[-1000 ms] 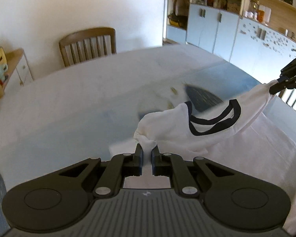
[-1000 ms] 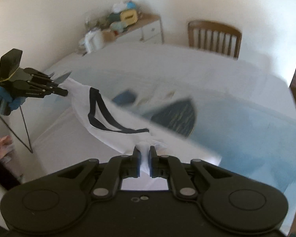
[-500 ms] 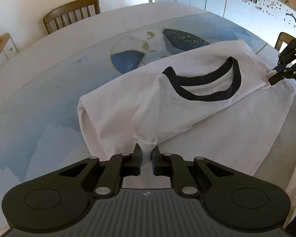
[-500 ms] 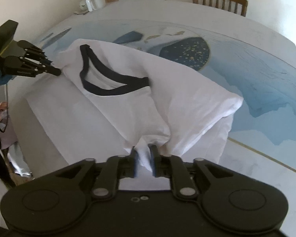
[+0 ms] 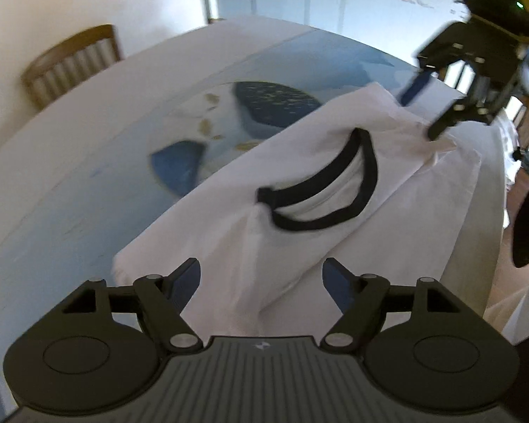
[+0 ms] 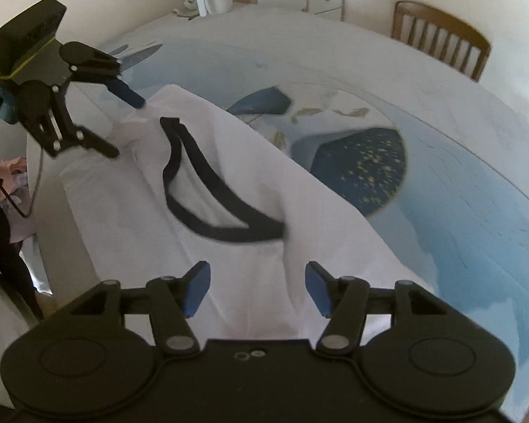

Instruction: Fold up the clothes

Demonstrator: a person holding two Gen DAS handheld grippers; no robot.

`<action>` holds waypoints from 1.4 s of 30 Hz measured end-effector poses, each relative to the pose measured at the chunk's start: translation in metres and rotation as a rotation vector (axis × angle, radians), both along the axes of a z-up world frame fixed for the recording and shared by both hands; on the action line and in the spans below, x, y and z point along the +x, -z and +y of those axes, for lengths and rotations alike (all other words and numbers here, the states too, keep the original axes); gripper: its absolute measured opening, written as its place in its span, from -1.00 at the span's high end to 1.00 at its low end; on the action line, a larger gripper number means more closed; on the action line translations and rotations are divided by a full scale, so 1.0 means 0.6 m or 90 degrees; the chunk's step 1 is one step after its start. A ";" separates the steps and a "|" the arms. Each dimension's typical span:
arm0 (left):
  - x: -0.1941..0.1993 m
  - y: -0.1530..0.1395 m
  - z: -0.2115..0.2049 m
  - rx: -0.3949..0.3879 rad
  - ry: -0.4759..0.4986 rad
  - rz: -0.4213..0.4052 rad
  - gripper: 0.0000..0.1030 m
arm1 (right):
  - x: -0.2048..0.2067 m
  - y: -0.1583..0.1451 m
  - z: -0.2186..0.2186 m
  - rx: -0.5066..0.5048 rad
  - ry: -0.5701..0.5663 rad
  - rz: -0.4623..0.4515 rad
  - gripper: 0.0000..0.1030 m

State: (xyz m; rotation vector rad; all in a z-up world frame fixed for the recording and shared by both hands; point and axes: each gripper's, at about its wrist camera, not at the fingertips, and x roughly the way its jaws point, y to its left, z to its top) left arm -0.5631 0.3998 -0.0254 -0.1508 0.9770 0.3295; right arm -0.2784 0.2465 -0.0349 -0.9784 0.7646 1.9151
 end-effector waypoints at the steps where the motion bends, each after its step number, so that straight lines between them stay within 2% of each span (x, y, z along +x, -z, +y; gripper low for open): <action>1: 0.011 0.005 0.004 -0.006 0.013 0.001 -0.47 | -0.003 0.006 0.012 -0.010 -0.002 0.006 -1.00; 5: 0.043 0.022 0.009 -0.026 0.054 -0.006 -0.47 | -0.014 0.033 0.046 -0.041 -0.004 0.014 -1.00; 7: 0.049 0.027 0.012 -0.038 0.064 -0.009 -0.37 | -0.017 0.045 0.057 -0.051 -0.004 0.010 -1.00; 9: 0.050 0.033 0.014 -0.049 0.069 -0.005 -0.23 | -0.014 0.052 0.062 -0.064 0.001 0.016 -1.00; 10: 0.050 0.035 0.015 -0.051 0.068 -0.002 -0.02 | -0.015 0.054 0.062 -0.068 0.000 0.015 -1.00; 11: 0.050 0.038 0.016 -0.054 0.067 0.002 0.27 | -0.016 0.056 0.062 -0.069 -0.001 0.014 -1.00; 17: 0.030 0.023 0.004 -0.041 0.059 -0.018 0.68 | -0.019 0.016 0.019 -0.020 -0.028 0.021 -1.00; 23: -0.003 0.004 -0.036 -0.044 0.062 -0.023 0.73 | -0.045 -0.027 -0.063 0.016 -0.093 0.034 -1.00; 30: -0.032 0.033 -0.091 -0.066 0.057 0.027 0.73 | -0.103 0.026 -0.135 -0.024 -0.139 0.000 -1.00; 35: -0.044 0.051 -0.131 -0.054 0.095 0.099 0.72 | -0.095 0.021 -0.169 -0.037 -0.135 -0.009 -1.00; 38: -0.053 0.043 -0.144 -0.053 0.105 0.118 0.72 | -0.066 0.000 -0.181 -0.024 -0.095 -0.018 -1.00; 42: -0.036 0.021 -0.129 -0.035 0.073 0.074 0.70 | 0.002 -0.018 -0.176 -0.016 0.040 -0.005 -1.00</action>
